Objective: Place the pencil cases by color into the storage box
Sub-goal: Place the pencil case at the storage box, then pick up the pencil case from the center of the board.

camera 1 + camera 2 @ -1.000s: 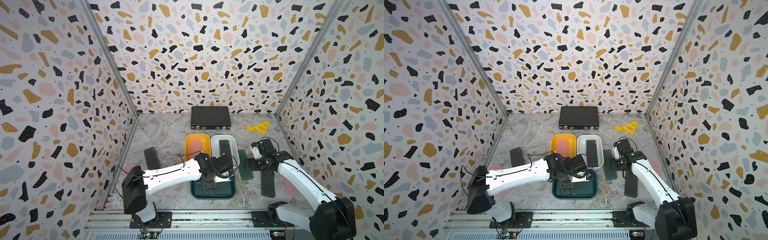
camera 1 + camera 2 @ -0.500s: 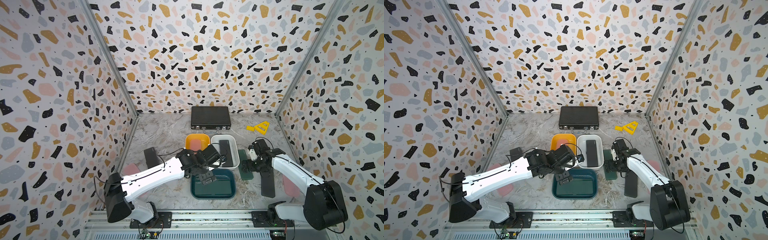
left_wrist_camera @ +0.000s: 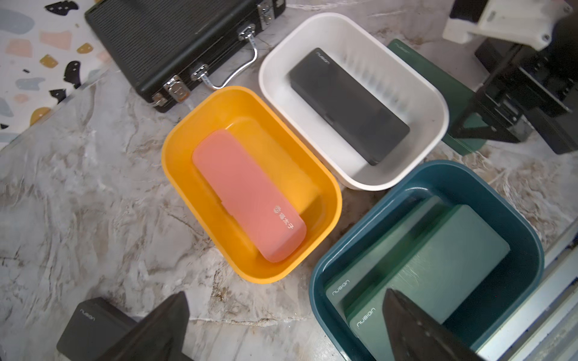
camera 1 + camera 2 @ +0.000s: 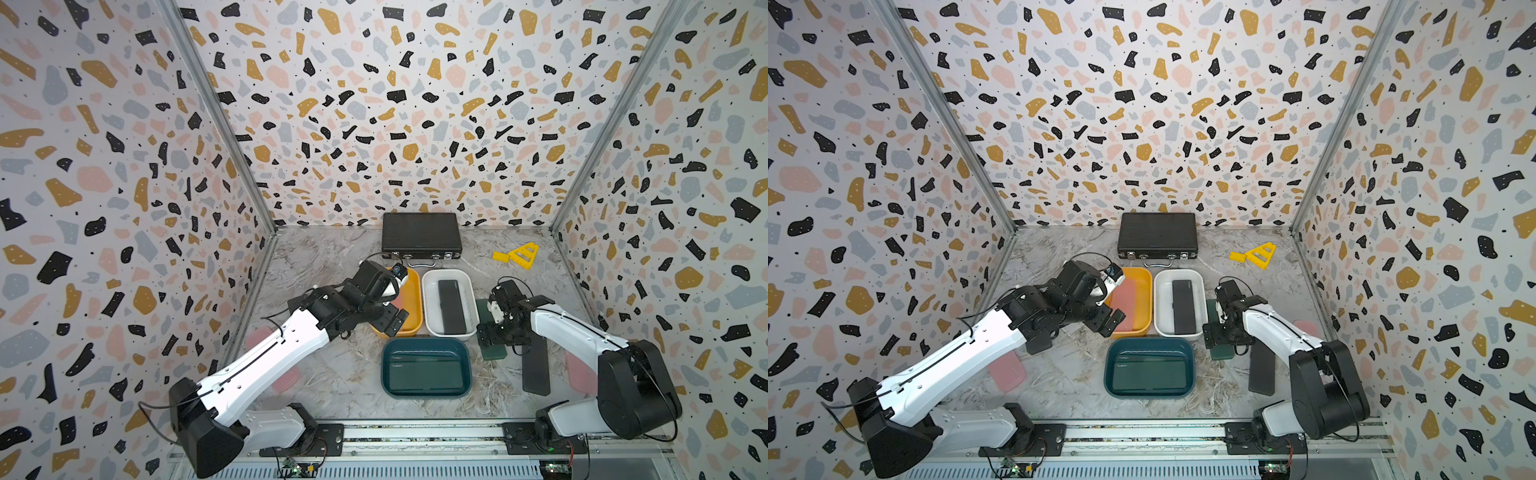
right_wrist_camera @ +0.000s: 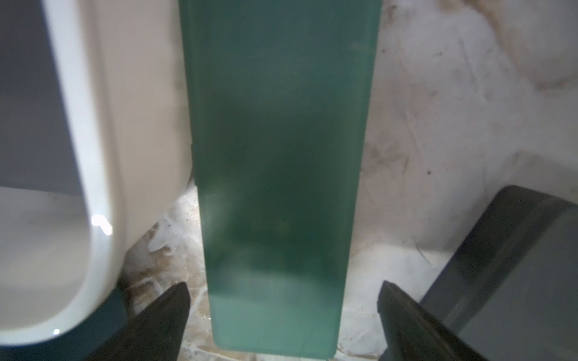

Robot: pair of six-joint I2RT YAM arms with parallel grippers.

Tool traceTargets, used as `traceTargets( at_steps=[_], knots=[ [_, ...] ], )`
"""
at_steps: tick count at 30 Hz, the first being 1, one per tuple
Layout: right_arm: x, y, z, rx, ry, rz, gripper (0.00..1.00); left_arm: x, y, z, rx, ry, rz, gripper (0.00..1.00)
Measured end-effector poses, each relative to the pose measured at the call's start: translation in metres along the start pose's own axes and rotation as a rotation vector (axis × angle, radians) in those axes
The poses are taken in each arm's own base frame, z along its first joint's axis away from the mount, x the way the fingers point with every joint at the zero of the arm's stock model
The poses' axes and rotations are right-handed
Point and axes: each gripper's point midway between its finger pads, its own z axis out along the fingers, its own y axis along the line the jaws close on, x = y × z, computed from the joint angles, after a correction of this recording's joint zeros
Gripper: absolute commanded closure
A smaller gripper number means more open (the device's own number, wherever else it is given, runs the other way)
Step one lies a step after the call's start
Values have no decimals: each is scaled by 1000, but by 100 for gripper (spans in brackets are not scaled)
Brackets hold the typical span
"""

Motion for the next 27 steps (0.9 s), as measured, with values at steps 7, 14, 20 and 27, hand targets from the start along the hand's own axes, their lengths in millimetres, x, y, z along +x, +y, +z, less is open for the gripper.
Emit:
traceTargets(
  at_steps=[7,14,20,27],
  knots=[
    [-3,-1,10,33,5,1,2,5,7,4,5,12,-64,0],
    [-4,-3,16,61,11,15,6,3,11,4,15,2,-98,0],
    [-4,-5,20,79,14,30,19,2,9,5,30,-5,-112,0],
    [-5,-7,19,95,7,37,37,4,7,5,50,-2,-116,0]
  ],
)
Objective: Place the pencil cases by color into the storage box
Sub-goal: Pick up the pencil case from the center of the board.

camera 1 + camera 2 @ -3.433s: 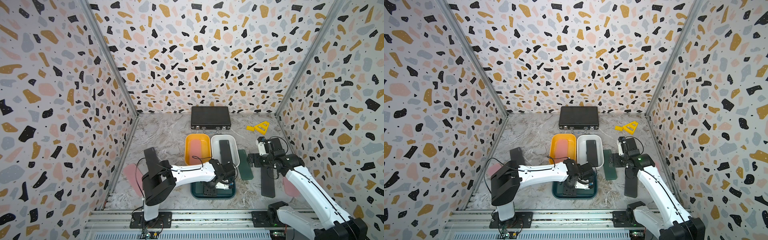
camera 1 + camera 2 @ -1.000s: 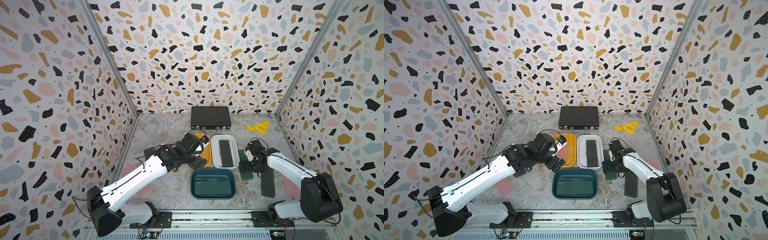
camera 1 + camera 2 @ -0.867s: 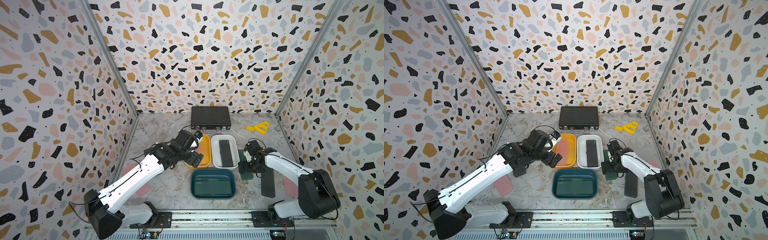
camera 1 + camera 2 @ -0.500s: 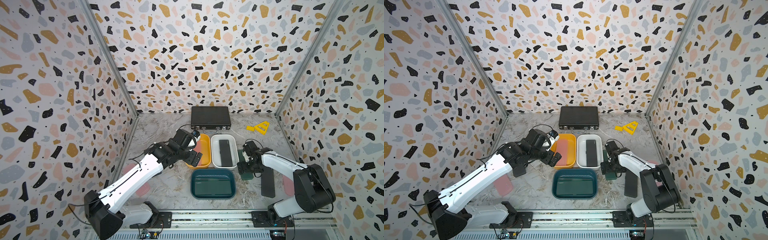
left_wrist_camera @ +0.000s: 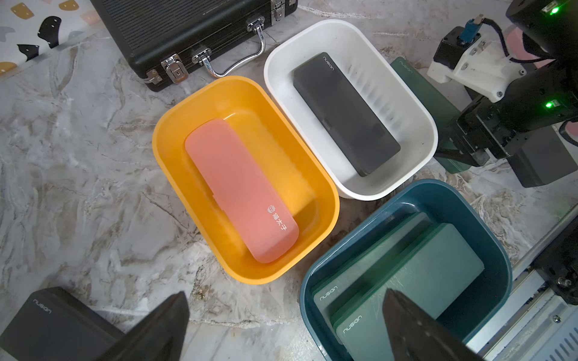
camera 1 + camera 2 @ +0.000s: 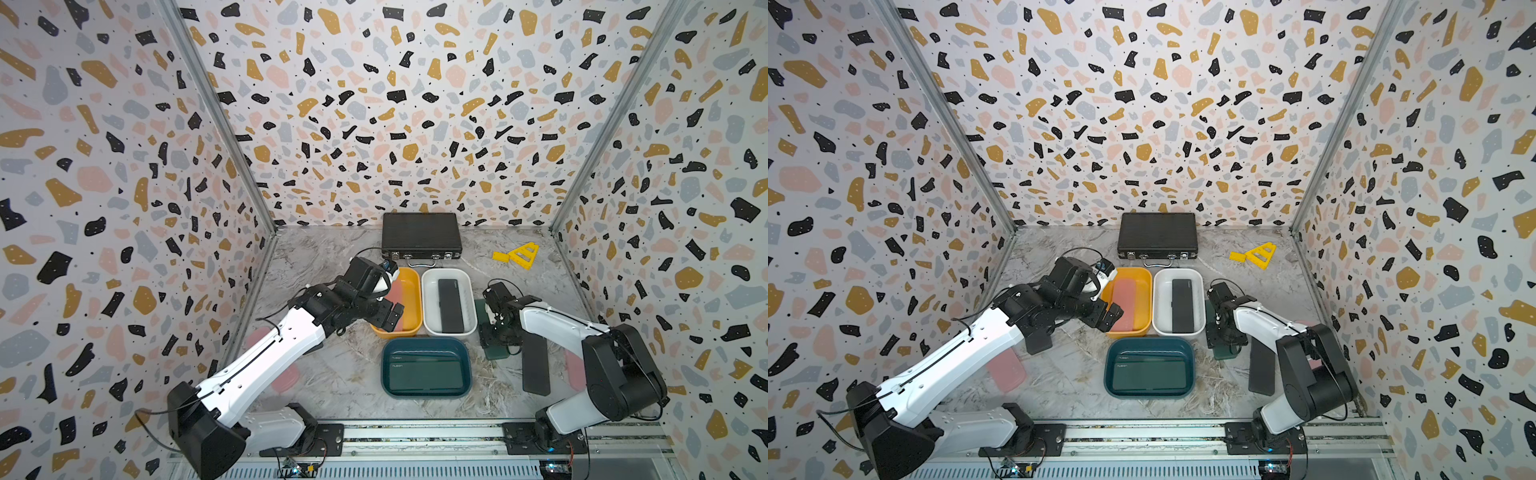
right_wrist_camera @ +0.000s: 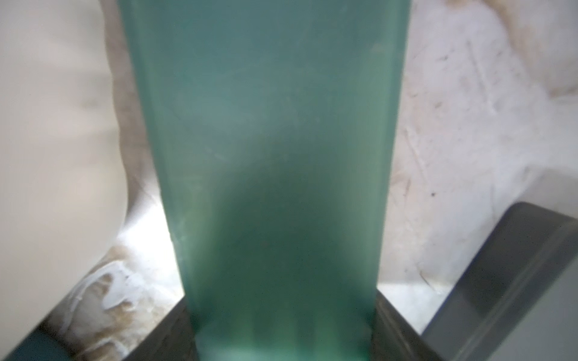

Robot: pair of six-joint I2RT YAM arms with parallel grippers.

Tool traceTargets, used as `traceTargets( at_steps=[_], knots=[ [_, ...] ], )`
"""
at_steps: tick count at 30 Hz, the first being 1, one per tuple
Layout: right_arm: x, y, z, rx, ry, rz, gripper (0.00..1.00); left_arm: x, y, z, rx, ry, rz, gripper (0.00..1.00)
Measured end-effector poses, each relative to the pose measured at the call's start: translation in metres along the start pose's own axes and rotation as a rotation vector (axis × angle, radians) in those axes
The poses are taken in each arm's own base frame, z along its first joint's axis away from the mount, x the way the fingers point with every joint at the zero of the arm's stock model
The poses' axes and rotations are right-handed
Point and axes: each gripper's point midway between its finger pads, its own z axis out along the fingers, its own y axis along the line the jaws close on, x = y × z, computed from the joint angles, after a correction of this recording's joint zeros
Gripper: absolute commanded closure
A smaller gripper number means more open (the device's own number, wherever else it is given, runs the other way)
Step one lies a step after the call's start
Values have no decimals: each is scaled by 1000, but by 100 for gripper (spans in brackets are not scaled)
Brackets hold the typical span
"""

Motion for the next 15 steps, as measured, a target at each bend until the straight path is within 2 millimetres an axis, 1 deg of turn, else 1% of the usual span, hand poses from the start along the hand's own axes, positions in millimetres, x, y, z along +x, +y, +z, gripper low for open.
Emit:
traceTargets(
  at_steps=[3,7,10,15],
  knots=[
    [0,0,0,2,-2,2,40,1,-2,0,10,1,-3,0],
    [-2,-4,-3,21,-15,6,42,0,-4,-4,24,-9,-8,0],
    [-6,-8,-13,35,-52,9,42,0,-5,-6,31,-16,-18,0],
    [-13,-15,-36,58,-128,15,42,0,-6,-6,40,-15,-39,0]
  ],
)
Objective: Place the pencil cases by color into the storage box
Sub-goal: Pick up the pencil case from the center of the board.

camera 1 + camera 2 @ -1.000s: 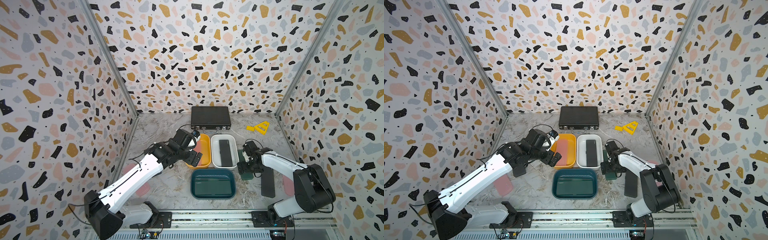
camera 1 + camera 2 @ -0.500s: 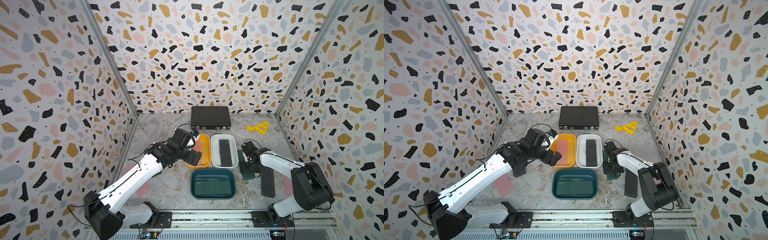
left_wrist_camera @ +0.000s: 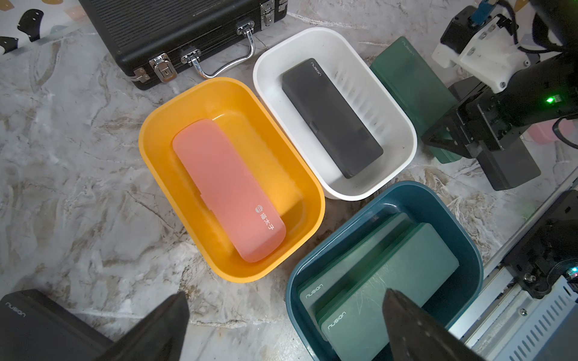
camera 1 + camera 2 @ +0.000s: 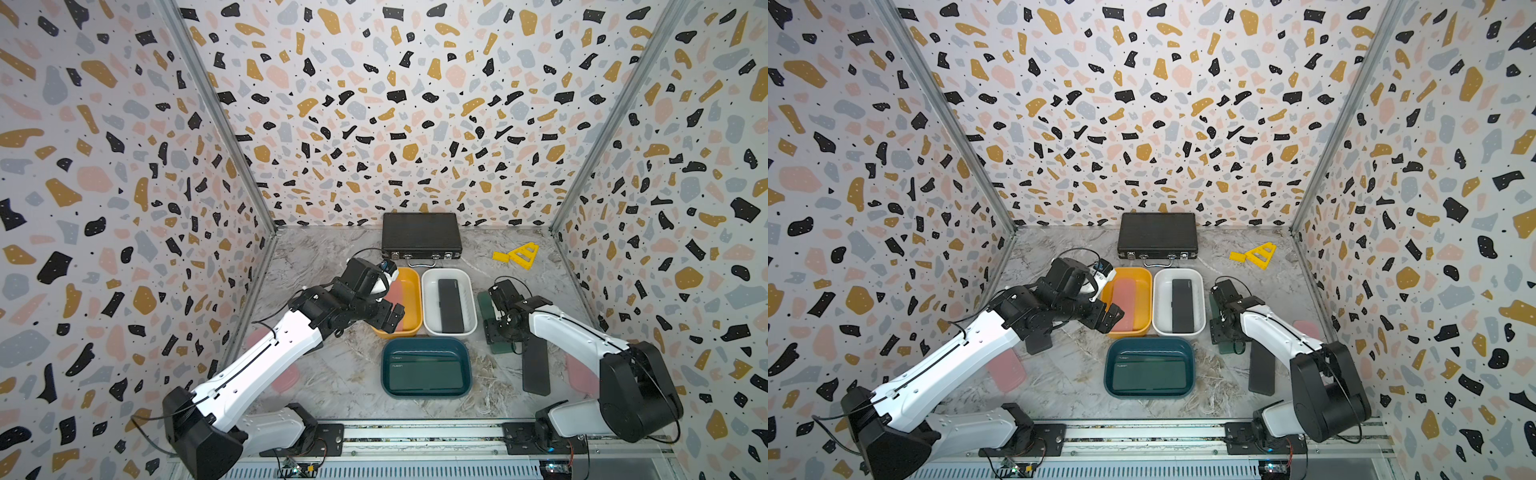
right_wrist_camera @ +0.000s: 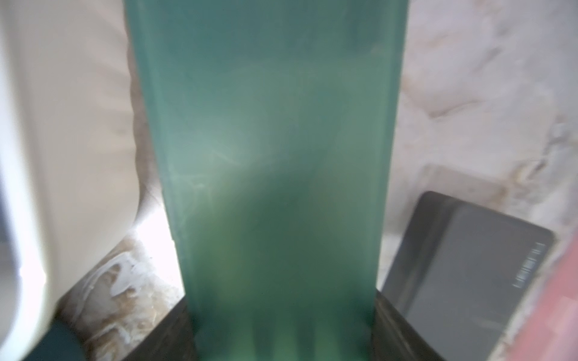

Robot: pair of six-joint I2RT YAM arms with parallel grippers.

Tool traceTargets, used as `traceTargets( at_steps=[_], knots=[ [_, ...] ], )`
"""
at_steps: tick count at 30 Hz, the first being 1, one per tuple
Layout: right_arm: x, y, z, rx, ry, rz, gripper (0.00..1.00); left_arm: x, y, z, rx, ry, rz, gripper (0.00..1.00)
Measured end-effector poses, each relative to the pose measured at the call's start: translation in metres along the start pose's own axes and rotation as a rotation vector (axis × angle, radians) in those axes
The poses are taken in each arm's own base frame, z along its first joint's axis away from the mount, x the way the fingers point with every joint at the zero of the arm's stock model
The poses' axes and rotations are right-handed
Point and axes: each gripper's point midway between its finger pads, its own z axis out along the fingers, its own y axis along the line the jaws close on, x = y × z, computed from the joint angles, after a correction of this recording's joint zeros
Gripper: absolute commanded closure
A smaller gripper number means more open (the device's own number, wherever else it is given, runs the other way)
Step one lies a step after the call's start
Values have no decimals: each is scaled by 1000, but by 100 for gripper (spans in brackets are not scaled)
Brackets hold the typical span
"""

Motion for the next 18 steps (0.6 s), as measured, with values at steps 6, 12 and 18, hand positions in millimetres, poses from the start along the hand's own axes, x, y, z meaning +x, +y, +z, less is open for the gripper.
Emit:
traceTargets(
  at_steps=[6,12,18],
  knots=[
    [-12,-4,-23,7,-62,-21,43,-1,6,0,-12,-2,-46,0],
    [-21,4,-54,-66,-135,-124,43,-2,21,0,-50,-6,-132,0],
    [-30,40,-95,-276,-209,-312,43,-2,44,1,-109,-7,-254,0]
  ],
)
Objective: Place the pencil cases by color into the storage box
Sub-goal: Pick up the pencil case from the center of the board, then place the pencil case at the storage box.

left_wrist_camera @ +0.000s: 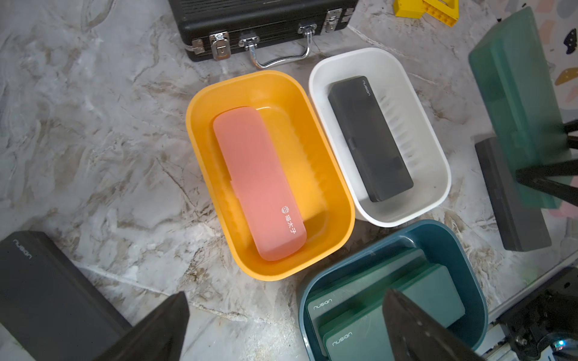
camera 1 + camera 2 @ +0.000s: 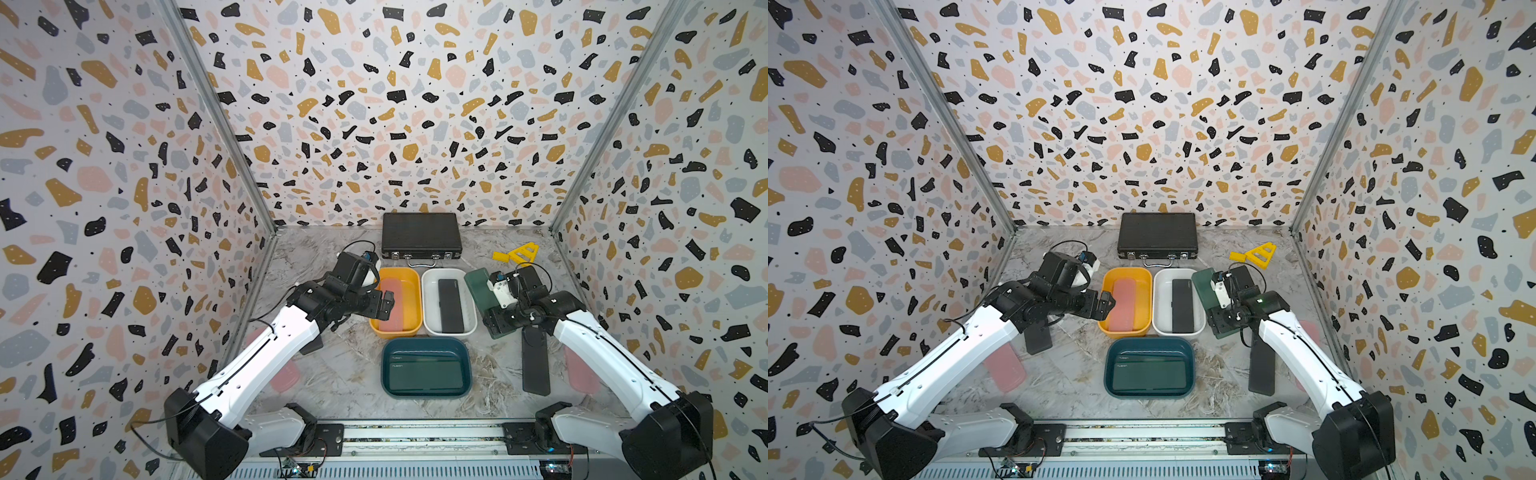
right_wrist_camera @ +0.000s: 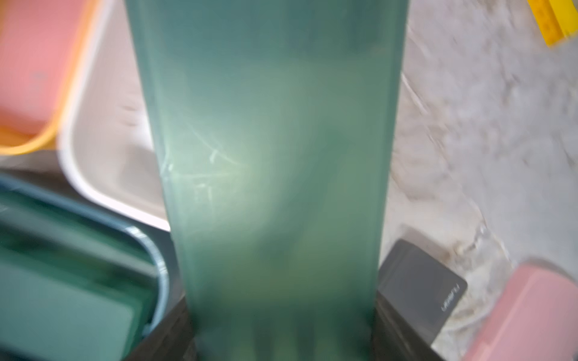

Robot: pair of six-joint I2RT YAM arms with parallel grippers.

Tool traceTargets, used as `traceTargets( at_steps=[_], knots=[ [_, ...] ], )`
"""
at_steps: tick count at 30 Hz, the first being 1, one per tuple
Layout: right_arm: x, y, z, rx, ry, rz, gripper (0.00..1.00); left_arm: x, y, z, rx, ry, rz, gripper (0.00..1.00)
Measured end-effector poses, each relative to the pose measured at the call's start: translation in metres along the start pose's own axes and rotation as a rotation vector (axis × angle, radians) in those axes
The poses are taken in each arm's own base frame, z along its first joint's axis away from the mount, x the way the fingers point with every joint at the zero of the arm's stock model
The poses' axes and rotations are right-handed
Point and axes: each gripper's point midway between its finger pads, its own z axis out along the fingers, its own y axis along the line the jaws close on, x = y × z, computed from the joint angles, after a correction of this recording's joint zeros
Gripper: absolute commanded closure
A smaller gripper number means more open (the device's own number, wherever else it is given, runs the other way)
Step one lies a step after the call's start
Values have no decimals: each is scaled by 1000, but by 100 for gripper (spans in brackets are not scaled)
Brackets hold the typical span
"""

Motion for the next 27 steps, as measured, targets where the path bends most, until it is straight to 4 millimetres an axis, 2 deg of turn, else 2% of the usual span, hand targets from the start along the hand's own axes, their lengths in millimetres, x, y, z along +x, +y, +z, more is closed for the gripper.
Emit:
traceTargets(
  at_steps=[3,8,17,27],
  knots=[
    [-6,22,-6,-116,-12,-66,44,-3,8,0,-20,-7,-53,0],
    [-6,54,-9,-257,13,-171,44,-6,17,-1,-39,-17,-127,0],
    [1,92,-19,-402,63,-319,45,-7,38,-3,-77,-16,-250,0],
    [31,128,-18,-493,207,-534,44,-7,61,-12,-89,-26,-369,0]
  ],
)
